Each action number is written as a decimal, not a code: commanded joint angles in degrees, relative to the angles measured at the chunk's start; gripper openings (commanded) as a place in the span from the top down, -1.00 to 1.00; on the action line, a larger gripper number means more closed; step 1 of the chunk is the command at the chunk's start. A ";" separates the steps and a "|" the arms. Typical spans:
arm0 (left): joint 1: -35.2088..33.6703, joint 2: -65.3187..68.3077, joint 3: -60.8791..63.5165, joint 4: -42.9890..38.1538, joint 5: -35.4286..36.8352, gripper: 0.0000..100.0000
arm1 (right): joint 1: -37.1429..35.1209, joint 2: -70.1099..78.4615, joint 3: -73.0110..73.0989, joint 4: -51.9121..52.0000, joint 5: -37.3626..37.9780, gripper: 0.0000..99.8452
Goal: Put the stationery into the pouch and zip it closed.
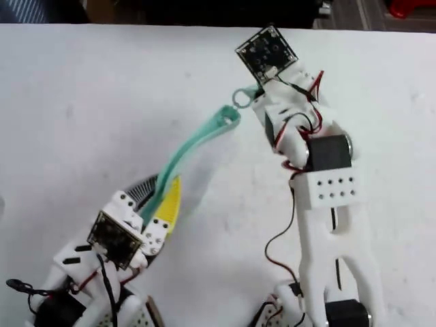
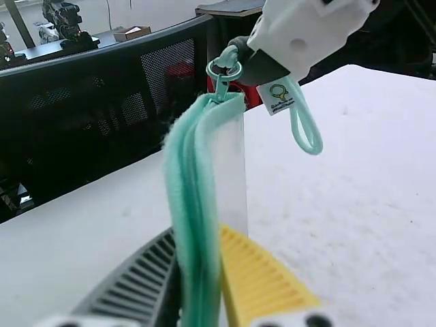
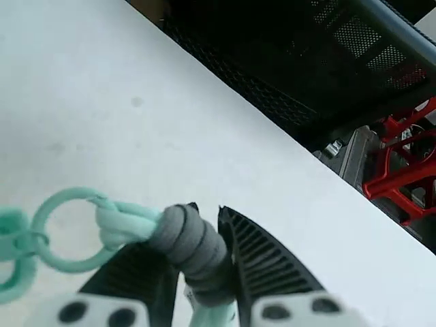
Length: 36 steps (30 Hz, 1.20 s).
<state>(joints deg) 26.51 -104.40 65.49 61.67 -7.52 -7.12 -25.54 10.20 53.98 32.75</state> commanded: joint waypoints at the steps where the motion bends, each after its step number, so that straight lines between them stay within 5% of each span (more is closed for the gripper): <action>1: -1.27 -0.57 -1.49 1.58 0.09 0.96 | 6.20 3.03 -2.64 -4.79 0.44 0.97; 21: -1.45 -0.57 -1.41 1.05 0.09 0.96 | 4.97 8.84 -2.73 -5.05 -1.14 0.89; 26: -1.71 -0.48 3.16 -10.64 -0.35 0.96 | 0.22 -1.36 -7.38 14.81 -8.09 0.31; 33: -9.27 -0.31 17.93 -41.14 -13.01 0.96 | 5.85 -12.00 -6.24 17.80 -8.26 0.50; 36: -11.38 -0.31 20.48 -47.21 -16.26 0.95 | 8.48 -11.74 -2.64 17.45 -8.44 0.62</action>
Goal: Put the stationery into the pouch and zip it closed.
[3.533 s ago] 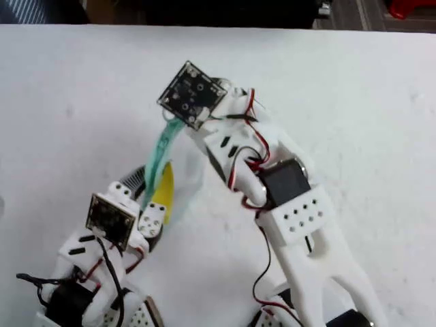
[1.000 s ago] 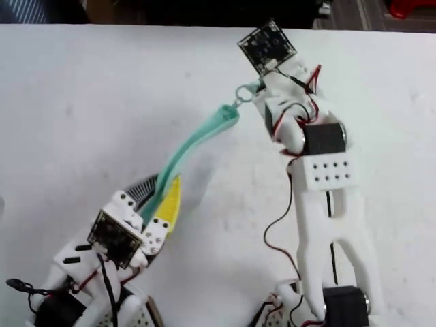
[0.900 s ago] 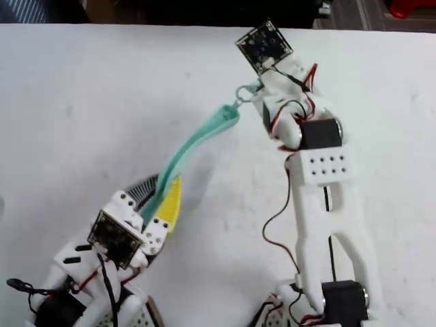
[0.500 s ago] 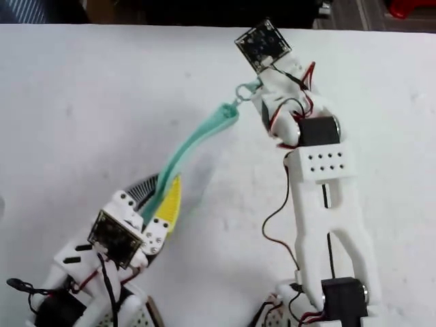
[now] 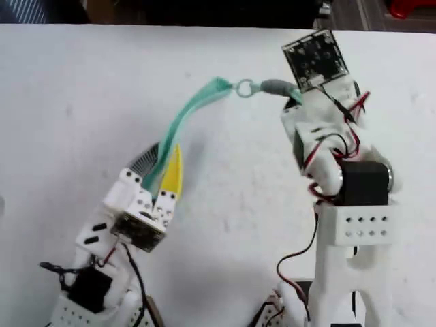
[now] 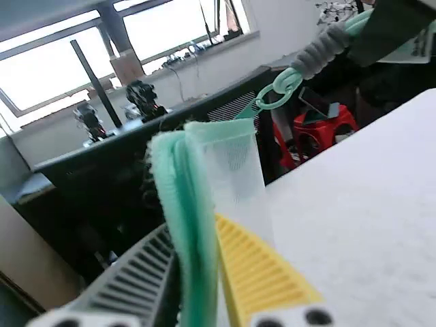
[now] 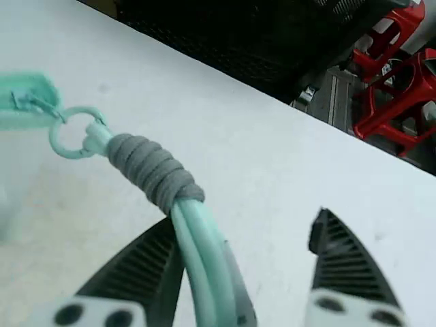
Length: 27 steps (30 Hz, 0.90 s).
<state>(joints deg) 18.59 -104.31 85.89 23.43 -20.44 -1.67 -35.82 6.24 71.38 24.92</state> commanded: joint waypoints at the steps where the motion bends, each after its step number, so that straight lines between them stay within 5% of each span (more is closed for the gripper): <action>1: -4.18 -0.40 -0.18 -9.23 -3.60 0.95 | 3.30 -1.01 2.81 0.04 -0.62 0.66; 9: -6.29 2.07 -9.05 -9.67 -3.96 0.95 | 3.12 6.55 15.38 -5.85 -2.64 0.71; 14: -6.55 20.53 -15.03 -18.46 -3.96 0.95 | 3.47 13.41 20.13 -11.91 -11.69 0.60; 18: -6.29 39.52 -23.12 -24.88 -4.48 0.95 | 3.12 17.45 22.95 -16.04 -15.91 0.96; 27: 3.56 70.29 -36.22 -37.71 -22.07 0.95 | 8.31 22.81 31.30 -31.87 -18.11 0.97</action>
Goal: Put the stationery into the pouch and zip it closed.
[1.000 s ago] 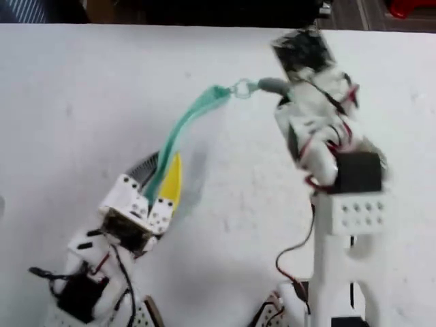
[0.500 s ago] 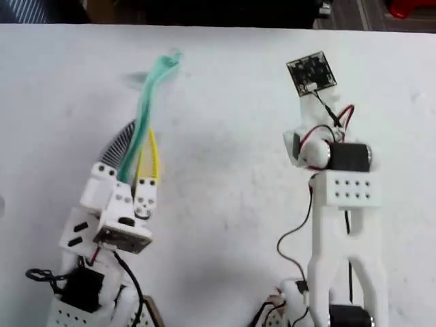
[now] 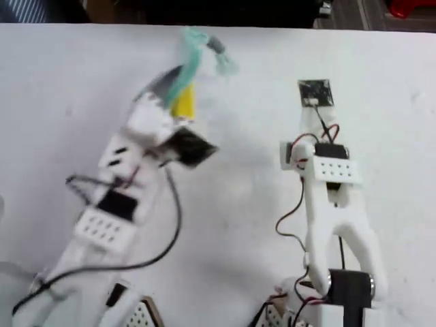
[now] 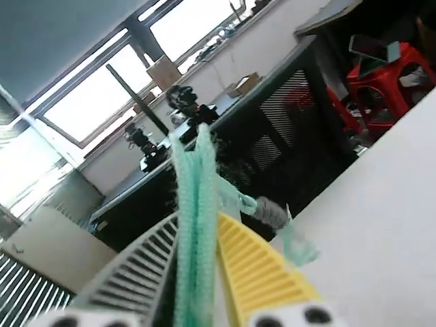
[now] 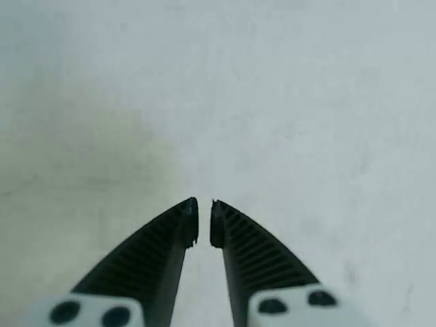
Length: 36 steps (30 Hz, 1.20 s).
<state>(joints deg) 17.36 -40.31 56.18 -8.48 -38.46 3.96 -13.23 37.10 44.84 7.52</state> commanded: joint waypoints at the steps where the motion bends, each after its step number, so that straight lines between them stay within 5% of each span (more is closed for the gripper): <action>1: 6.37 9.27 -7.38 -6.59 -5.98 0.95 | 3.74 0.75 0.97 -6.90 -0.70 0.96; 5: 9.45 22.46 -9.49 -7.12 -10.02 0.95 | 7.34 3.21 1.76 -10.59 -0.70 0.96; 12: 9.45 42.77 -13.45 -7.21 -2.02 0.95 | 7.43 6.99 1.41 -14.37 -0.79 0.96; 24: 17.36 45.32 -10.46 -4.66 3.16 0.95 | 7.69 7.60 1.41 -15.16 -0.79 0.95; 27: 17.63 44.97 -10.20 -1.23 4.66 0.86 | 7.78 7.60 1.41 -15.16 -0.79 0.95; 31: 17.10 44.53 -10.81 3.69 17.85 0.67 | 9.89 7.60 1.32 -16.04 -0.97 0.95; 36: 16.92 39.08 -17.14 24.79 25.49 0.62 | 11.38 7.69 1.58 -17.19 -6.59 0.95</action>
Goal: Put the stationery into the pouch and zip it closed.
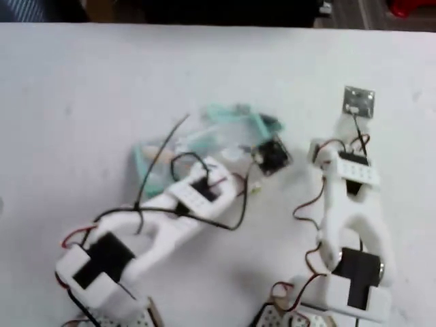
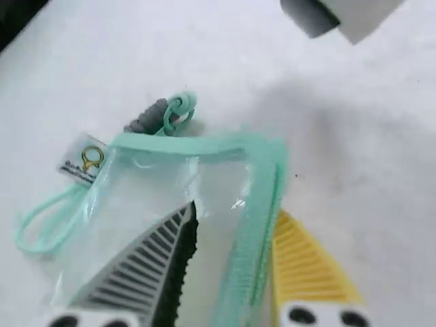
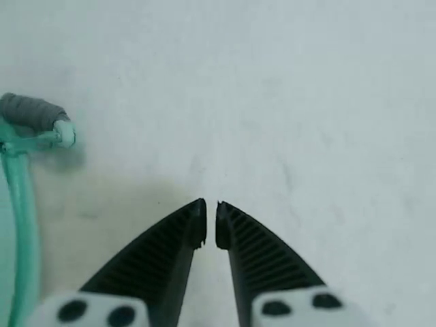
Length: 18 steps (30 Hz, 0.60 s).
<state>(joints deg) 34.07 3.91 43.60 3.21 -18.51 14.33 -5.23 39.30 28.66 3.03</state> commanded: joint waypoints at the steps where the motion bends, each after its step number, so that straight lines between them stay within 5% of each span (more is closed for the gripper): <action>1: 0.04 -6.29 -6.33 18.02 7.82 0.60 | 1.01 -0.31 -0.62 -1.01 -1.76 0.95; 9: 0.13 -10.86 -16.18 48.88 16.35 0.55 | 0.84 -0.31 -0.62 -1.01 -1.49 0.95; 18: -0.84 -22.81 -28.31 77.63 17.14 0.55 | 1.01 -0.31 -0.53 -0.84 -1.49 0.95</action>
<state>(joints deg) 33.10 -11.56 21.27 70.64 -2.15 14.86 -5.23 39.30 28.48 1.98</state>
